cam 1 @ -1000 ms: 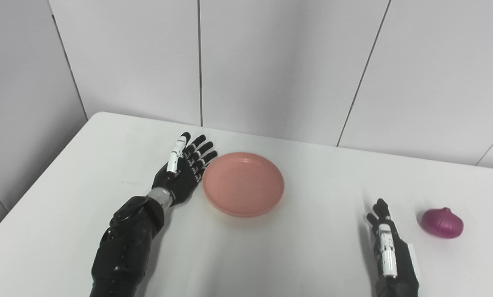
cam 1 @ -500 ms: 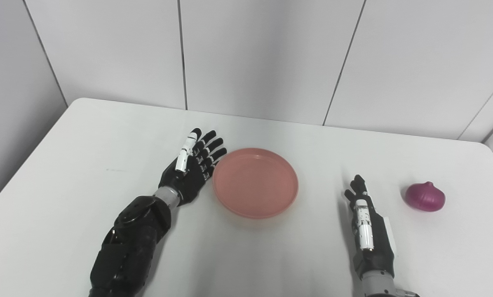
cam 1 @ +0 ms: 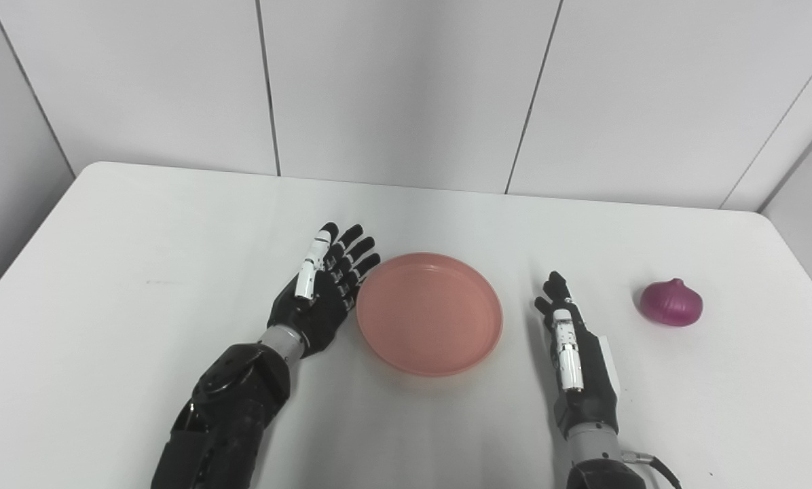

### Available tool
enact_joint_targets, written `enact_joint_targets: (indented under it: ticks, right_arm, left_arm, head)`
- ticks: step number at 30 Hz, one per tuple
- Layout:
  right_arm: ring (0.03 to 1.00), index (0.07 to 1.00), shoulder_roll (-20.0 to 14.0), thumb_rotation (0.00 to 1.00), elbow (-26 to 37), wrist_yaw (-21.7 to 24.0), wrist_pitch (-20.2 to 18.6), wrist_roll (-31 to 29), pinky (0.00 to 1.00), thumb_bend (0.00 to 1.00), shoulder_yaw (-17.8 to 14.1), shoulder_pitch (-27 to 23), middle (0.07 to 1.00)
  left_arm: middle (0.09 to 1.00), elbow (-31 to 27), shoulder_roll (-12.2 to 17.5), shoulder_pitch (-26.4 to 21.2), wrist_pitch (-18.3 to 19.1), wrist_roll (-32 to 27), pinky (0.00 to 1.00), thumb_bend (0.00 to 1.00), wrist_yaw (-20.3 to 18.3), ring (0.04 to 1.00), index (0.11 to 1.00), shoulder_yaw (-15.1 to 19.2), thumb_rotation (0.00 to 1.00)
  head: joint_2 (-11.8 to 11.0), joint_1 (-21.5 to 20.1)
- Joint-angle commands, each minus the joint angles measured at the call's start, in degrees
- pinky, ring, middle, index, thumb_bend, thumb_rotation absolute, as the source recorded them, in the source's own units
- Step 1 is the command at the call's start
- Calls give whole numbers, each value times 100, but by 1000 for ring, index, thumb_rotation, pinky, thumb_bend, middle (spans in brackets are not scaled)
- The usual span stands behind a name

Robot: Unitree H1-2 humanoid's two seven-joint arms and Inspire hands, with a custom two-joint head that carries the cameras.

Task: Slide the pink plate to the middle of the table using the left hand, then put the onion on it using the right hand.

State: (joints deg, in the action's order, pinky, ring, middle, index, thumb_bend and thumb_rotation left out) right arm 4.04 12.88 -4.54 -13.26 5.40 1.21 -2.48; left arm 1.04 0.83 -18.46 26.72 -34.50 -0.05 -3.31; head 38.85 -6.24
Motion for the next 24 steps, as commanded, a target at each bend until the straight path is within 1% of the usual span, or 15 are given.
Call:
enact_joint_targets:
  ticks: [1,4,7,13,17,24]
  right_arm:
    - [926,949,91,1000,146,7,14,-6,964,306,56,-120,948]
    - [928,949,126,1000,137,-15,-10,-7,964,303,58,-143,947]
    - [928,950,142,1000,108,-28,20,4,955,297,56,-164,948]
    - [926,948,147,1000,113,-32,41,15,950,290,52,-162,947]
    - [926,947,162,1000,163,-69,-39,51,959,293,33,-161,946]
    - [915,942,167,1000,282,-187,-83,189,953,279,-25,-202,936]
  left_arm:
    - [979,-232,-95,-94,16,55,965,444,-13,967,957,-38,1000]
    - [963,-291,-133,-49,17,111,941,439,32,953,943,-103,1000]
    - [962,-304,-147,-15,15,170,943,434,-7,956,944,-114,1000]
    - [959,-313,-234,26,9,300,941,432,30,949,941,-32,1000]
    - [969,-318,-268,71,-1,324,957,436,-28,959,953,41,1000]
    - [974,-371,-272,125,-23,496,960,445,-114,964,966,74,1000]
  head:
    - [12,-26]
    - [27,-92]
    - [33,-100]
    - [56,-155]
    - [71,-279]
    - [108,-360]
